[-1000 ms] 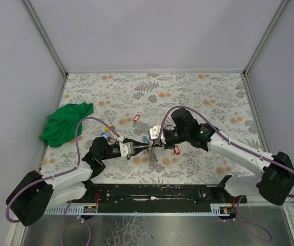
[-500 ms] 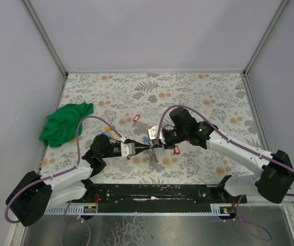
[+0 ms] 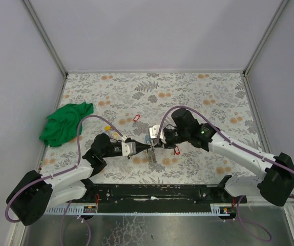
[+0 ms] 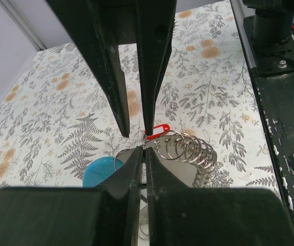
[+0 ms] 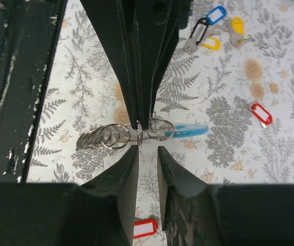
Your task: Put the keys on the keyring
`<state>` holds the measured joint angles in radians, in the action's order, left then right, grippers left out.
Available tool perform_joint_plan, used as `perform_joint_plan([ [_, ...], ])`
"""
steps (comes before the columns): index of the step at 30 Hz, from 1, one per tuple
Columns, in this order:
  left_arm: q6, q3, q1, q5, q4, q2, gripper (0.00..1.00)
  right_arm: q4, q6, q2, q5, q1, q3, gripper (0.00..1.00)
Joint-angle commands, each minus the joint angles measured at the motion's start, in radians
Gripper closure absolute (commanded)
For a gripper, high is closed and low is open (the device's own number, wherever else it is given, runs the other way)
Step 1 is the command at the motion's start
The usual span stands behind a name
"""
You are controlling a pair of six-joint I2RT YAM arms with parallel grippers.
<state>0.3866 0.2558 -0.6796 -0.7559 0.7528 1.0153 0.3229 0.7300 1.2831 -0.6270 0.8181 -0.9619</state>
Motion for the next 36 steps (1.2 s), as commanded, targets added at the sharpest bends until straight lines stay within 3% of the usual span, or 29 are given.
perform_joint_plan([
  [1,-0.055,-0.04,-0.001,0.059,0.169,0.019,1.0,-0.158,-0.105,-0.086,0.122,0.008,0.067,0.69],
  [5,-0.089,-0.083,-0.002,0.088,0.303,0.038,1.0,-0.226,-0.165,-0.114,0.155,0.008,0.13,0.64],
  [14,-0.119,-0.094,-0.001,0.114,0.389,0.082,1.0,-0.391,-0.317,-0.12,0.162,0.081,0.22,0.59],
  [19,-0.104,-0.089,-0.007,0.113,0.396,0.124,1.0,-0.501,-0.395,-0.115,0.226,0.129,0.235,0.58],
  [27,-0.058,-0.145,-0.006,0.113,0.481,0.104,1.0,-0.508,-0.384,-0.2,0.396,0.141,0.302,0.57],
  [31,-0.079,-0.161,-0.006,0.116,0.55,0.141,1.0,-0.662,-0.399,-0.275,0.485,0.142,0.423,0.6],
  [36,-0.104,-0.174,-0.007,0.151,0.624,0.172,1.0,-0.977,-0.403,-0.298,0.503,0.141,0.587,0.63],
])
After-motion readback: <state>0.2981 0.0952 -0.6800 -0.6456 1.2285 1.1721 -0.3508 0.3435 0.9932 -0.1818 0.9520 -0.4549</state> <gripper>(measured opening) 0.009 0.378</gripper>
